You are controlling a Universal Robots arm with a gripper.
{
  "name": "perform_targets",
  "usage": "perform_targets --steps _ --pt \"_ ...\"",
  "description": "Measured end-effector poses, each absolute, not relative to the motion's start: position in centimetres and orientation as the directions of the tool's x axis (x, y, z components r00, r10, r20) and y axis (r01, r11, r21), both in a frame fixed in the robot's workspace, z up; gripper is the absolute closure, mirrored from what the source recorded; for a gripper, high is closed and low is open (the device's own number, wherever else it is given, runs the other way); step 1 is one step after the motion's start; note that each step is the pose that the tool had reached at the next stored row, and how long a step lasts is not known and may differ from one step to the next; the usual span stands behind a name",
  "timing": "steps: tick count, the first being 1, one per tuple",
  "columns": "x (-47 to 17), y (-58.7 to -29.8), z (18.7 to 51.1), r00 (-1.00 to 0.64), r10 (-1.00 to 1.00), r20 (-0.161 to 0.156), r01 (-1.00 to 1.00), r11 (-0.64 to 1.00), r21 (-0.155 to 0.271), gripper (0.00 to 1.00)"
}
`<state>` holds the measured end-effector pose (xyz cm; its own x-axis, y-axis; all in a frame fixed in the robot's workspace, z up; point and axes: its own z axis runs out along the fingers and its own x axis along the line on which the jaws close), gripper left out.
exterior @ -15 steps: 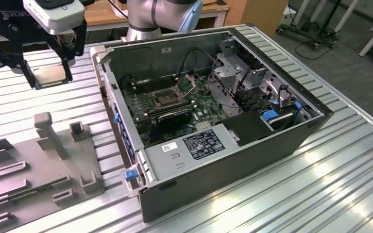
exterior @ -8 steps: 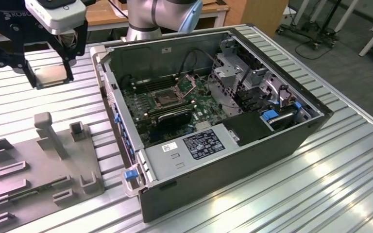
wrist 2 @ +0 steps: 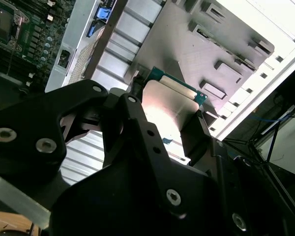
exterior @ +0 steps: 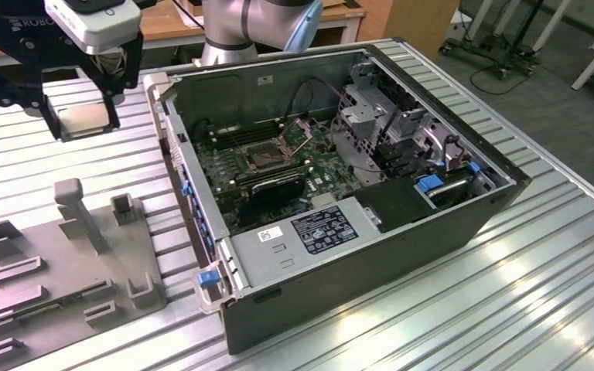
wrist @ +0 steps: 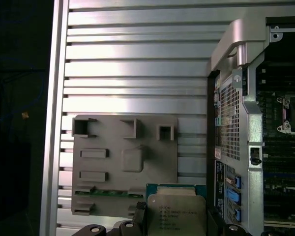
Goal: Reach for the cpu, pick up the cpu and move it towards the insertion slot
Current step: 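Pick up the cpu and move it towards the insertion slot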
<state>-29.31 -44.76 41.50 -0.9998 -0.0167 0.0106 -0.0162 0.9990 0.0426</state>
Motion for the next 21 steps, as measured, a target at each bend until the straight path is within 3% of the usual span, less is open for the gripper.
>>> perform_targets --steps 21 --pt "-28.82 -44.76 41.50 -1.000 -0.017 0.011 -0.016 0.999 0.043 0.45"
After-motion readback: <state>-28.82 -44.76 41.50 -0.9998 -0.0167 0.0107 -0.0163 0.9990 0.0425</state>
